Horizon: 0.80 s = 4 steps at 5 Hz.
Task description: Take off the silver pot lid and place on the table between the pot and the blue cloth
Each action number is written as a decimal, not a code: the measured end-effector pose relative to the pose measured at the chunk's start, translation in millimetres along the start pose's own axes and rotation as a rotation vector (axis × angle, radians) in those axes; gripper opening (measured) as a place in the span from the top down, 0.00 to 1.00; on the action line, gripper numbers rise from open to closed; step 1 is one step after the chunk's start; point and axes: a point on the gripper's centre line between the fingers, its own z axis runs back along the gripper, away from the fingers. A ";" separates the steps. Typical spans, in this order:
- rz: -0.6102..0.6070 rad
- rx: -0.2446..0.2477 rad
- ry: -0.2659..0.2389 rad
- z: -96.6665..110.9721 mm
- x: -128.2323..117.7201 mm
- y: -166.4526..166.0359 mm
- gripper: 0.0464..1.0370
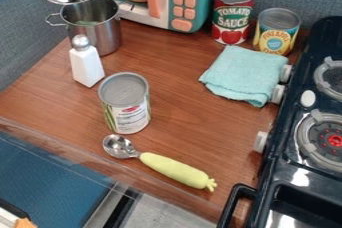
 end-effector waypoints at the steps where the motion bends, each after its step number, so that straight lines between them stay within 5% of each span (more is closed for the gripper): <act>1: -0.028 0.002 0.011 2.0 -10.7 0.4 0.76; 2: -0.059 -0.003 0.009 10.4 -22.3 -1.4 0.76; 4: -0.180 -0.006 0.059 -4.4 -44.9 -33.3 0.76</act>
